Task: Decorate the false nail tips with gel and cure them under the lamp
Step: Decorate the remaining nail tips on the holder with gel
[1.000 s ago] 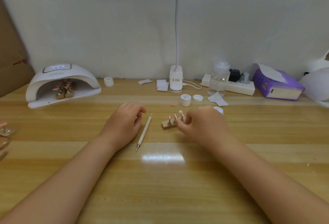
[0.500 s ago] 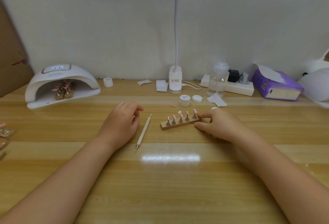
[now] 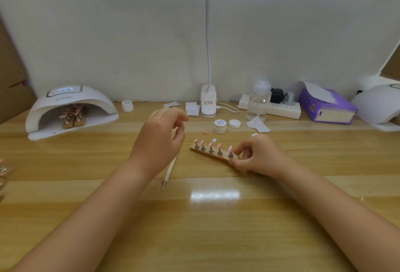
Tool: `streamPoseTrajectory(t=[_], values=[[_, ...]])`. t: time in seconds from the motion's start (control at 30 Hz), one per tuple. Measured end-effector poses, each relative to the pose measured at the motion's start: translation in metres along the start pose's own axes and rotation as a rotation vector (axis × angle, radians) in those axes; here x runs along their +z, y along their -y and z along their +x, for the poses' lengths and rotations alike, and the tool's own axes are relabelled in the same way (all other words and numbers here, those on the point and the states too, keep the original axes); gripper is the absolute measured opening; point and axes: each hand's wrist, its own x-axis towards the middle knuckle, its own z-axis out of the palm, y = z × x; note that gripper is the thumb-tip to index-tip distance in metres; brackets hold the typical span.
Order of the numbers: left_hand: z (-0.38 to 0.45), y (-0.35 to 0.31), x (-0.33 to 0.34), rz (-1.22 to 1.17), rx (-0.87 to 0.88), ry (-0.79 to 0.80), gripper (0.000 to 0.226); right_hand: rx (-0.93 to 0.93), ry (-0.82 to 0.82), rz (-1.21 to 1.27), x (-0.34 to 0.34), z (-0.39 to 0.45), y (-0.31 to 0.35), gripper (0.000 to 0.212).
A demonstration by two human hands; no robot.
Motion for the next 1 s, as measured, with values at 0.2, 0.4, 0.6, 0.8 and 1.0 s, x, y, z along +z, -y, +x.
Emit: streamPoseTrajectory(t=[0.2,0.4,0.6,0.8,1.0], values=[[0.011,-0.038,0.017,-0.167,0.008,0.135,0.009,-0.058,-0.273,0.183,-0.048,-0.043,-0.015,0.015],[0.02,-0.082,0.059,-0.473,-0.077,0.301,0.013,0.23,-0.748,0.04,-0.109,-0.081,-0.071,0.015],[0.025,-0.136,0.13,-0.729,-0.319,0.393,0.01,0.6,-0.944,-0.077,-0.151,-0.105,-0.143,0.026],[0.036,-0.167,0.183,-0.756,-0.445,0.542,0.006,0.739,-0.998,-0.092,-0.162,-0.091,-0.191,0.026],[0.025,-0.164,0.204,-0.733,-0.303,0.568,0.021,0.844,-0.973,-0.211,-0.166,-0.072,-0.225,0.017]])
